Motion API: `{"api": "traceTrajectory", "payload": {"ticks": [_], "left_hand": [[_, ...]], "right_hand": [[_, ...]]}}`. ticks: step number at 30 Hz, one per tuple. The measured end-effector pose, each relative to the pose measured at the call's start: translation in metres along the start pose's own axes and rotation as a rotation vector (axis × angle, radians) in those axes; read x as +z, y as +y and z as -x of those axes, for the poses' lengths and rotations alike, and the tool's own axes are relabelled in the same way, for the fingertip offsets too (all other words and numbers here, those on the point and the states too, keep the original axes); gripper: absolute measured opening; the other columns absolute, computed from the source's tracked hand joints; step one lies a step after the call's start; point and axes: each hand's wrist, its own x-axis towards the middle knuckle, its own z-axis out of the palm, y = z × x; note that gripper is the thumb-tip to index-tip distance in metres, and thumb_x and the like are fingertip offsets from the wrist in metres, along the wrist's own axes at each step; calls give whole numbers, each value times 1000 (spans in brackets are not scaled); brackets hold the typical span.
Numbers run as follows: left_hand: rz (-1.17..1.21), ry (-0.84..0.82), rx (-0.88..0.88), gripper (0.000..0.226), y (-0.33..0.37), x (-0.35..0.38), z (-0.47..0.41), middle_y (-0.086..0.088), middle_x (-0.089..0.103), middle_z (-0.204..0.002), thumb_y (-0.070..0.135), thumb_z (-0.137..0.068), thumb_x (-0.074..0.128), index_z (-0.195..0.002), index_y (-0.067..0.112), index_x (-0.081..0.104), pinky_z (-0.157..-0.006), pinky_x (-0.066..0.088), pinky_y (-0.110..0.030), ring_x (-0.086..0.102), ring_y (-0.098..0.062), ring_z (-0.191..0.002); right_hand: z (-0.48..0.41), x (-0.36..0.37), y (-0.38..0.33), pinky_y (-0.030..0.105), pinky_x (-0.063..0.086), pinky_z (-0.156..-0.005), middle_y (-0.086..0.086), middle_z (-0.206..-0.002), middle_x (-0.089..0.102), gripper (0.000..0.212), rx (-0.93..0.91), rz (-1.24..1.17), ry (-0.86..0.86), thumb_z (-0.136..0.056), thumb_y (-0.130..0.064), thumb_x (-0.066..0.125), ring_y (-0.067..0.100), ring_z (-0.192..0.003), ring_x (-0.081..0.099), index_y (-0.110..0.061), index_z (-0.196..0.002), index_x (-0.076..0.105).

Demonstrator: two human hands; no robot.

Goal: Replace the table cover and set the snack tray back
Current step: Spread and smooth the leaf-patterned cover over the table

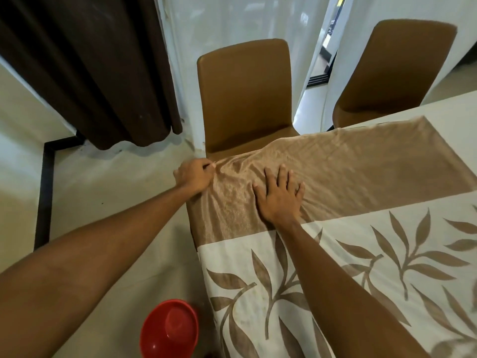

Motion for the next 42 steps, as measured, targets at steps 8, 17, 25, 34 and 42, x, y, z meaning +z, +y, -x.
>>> {"api": "traceTrajectory", "payload": {"ticks": [8, 17, 25, 34, 42], "left_hand": [[49, 123, -142, 17, 3, -5, -23, 2, 72, -92, 33, -96, 64, -92, 23, 76, -88, 42, -36, 64, -21, -90], [-146, 195, -2, 29, 15, -17, -19, -4, 63, -125, 35, -98, 58, -124, 25, 66, -99, 35, -43, 49, -27, -123], [-284, -93, 333, 62, 24, 22, 42, -2, 14, -167, 60, -103, 23, -158, 32, 19, -122, 7, -56, 11, -27, -154], [-354, -56, 240, 74, 22, 35, 48, -6, 5, -169, 67, -99, 11, -160, 24, 9, -123, 0, -56, 1, -30, -155], [-267, -181, 484, 67, 119, 93, 181, -2, 7, -169, 62, -101, 18, -158, 29, 18, -121, -3, -59, -1, -27, -155]], "right_hand": [[-10, -2, -10, 57, -13, -121, 4, -171, -12, 77, 19, 39, -40, -96, -76, 8, 29, -157, -14, -39, -162, -2], [-18, 0, -16, 58, -9, -121, 5, -171, -7, 85, 19, 39, 7, -91, -83, 10, 30, -157, -11, -37, -163, 4], [-24, -21, -4, 54, 2, -125, 5, -171, 12, 68, -58, -279, -34, -101, -57, 43, 28, -158, 7, -31, -161, 24], [79, -28, 109, 62, 11, -121, 3, -162, 34, 53, 256, -95, 214, -102, -57, 40, 29, -150, 28, -30, -147, 43], [60, -66, 201, 53, 3, -123, 2, -172, 6, 82, 67, -37, -140, -91, -79, 39, 27, -158, 4, -37, -160, 25]]}}
